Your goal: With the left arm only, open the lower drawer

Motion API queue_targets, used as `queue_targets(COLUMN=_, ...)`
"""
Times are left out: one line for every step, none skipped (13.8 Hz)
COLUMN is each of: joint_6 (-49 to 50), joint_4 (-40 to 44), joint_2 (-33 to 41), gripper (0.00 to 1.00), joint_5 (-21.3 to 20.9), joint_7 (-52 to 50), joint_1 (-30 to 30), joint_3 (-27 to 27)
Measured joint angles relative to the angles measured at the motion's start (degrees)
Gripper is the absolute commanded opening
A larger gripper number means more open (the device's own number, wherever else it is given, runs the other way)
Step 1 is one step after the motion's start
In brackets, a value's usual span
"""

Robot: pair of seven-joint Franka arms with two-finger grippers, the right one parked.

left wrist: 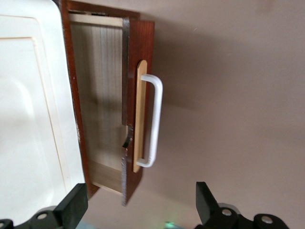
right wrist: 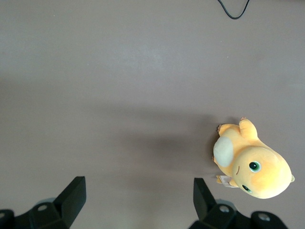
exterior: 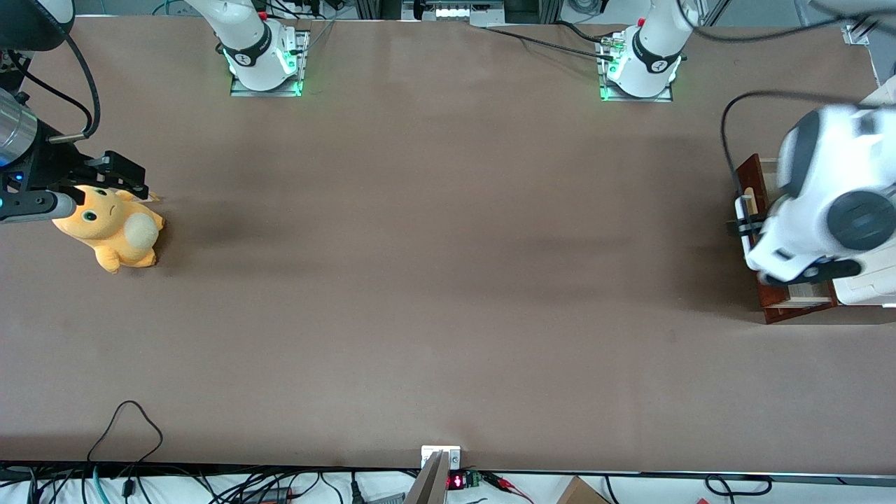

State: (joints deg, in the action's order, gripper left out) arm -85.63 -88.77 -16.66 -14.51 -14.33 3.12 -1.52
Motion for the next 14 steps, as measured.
queue_targets(joint_6=-0.89, joint_4=0.66, joint_2=1.67, gripper=1.00, joint_5=3.82, joint_7=0.15, joint_1=-1.19, joint_3=-0.02)
queue_targets(joint_6=-1.32, joint_4=1.46, joint_2=3.00, gripper=1.00, joint_5=7.15, joint_7=0.24, joint_1=-2.41, joint_3=-0.03)
queue_targets(joint_6=-1.67, joint_4=2.20, joint_2=4.14, gripper=1.00, joint_5=9.58, joint_7=0.45, joint_1=-3.49, joint_3=-0.05)
queue_targets(joint_6=-2.50, joint_4=2.82, joint_2=4.98, gripper=1.00, joint_5=11.20, joint_7=0.69, joint_1=-4.14, joint_3=-0.02)
queue_targets(joint_6=-3.99, joint_4=3.30, joint_2=5.47, gripper=1.00, joint_5=12.15, joint_7=0.88, joint_1=-4.26, joint_3=0.07)
queue_targets(joint_6=-5.52, joint_4=3.61, joint_2=5.74, gripper=1.00, joint_5=12.79, joint_7=0.99, joint_1=-4.17, joint_3=0.38)
queue_targets(joint_6=-6.38, joint_4=3.88, joint_2=6.02, gripper=1.00, joint_5=13.21, joint_7=1.70, joint_1=-3.89, joint_3=0.90)
queue_targets(joint_6=-6.55, joint_4=3.94, joint_2=6.45, gripper=1.00, joint_5=13.26, joint_7=3.27, joint_1=-3.40, joint_3=1.50)
queue_targets(joint_6=-6.55, joint_4=3.94, joint_2=6.88, gripper=1.00, joint_5=13.26, joint_7=5.28, joint_1=-2.80, joint_3=1.80)
queue_targets(joint_6=-6.55, joint_4=3.95, joint_2=7.27, gripper=1.00, joint_5=13.26, joint_7=6.97, joint_1=-2.33, joint_3=1.87)
queue_targets(joint_6=-6.51, joint_4=3.93, joint_2=7.59, gripper=1.00, joint_5=13.27, joint_7=7.99, joint_1=-2.14, joint_3=1.90)
queue_targets(joint_6=-6.44, joint_4=3.81, joint_2=7.89, gripper=1.00, joint_5=13.31, joint_7=8.70, joint_1=-2.13, joint_3=1.91)
queue_targets(joint_6=-6.14, joint_4=3.68, joint_2=8.12, gripper=1.00, joint_5=13.34, joint_7=9.20, joint_1=-2.13, joint_3=1.91)
queue_targets(joint_6=-5.27, joint_4=3.65, joint_2=8.30, gripper=1.00, joint_5=13.36, joint_7=9.48, joint_1=-2.13, joint_3=1.91)
